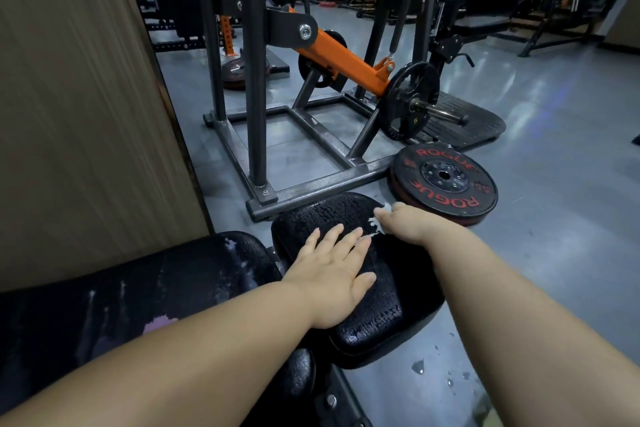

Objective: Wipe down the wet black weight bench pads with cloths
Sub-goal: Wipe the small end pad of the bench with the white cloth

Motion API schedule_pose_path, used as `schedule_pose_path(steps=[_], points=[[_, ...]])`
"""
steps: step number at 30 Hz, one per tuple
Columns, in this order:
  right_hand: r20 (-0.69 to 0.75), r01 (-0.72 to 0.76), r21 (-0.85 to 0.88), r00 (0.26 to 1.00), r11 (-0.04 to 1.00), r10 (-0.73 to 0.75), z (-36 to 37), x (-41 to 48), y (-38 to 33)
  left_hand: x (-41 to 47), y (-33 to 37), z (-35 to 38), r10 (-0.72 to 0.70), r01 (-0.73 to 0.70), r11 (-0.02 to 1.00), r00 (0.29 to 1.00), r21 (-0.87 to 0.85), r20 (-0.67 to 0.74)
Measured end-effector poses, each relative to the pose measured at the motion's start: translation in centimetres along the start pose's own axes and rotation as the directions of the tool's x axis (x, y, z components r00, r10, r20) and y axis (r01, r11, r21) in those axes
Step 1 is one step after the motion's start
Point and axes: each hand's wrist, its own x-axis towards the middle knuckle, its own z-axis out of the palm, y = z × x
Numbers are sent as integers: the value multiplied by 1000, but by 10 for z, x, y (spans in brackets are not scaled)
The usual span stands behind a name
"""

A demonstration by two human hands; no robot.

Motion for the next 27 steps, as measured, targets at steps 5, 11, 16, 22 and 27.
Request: schedule_pose_path(steps=[5, 11, 16, 22, 27], points=[[-195, -84, -216, 980, 973, 41, 18, 27, -7, -2, -1, -2, 4, -5, 1000, 1000, -20, -12], [-252, 41, -259, 962, 965, -109, 30, -9, 17, -1, -2, -2, 15, -15, 999, 1000, -32, -3], [-335, 165, -267, 908, 950, -252, 47, -31, 32, -3, -4, 0, 4, -9, 990, 999, -142, -37], [-391, 286, -193, 855, 939, -341, 52, -30, 33, 10, -1, -15, -162, 52, 909, 958, -415, -235], [-649, 91, 29, 759, 995, -50, 54, -35, 32, 49, 11, -32, 9, -76, 968, 963, -241, -268]])
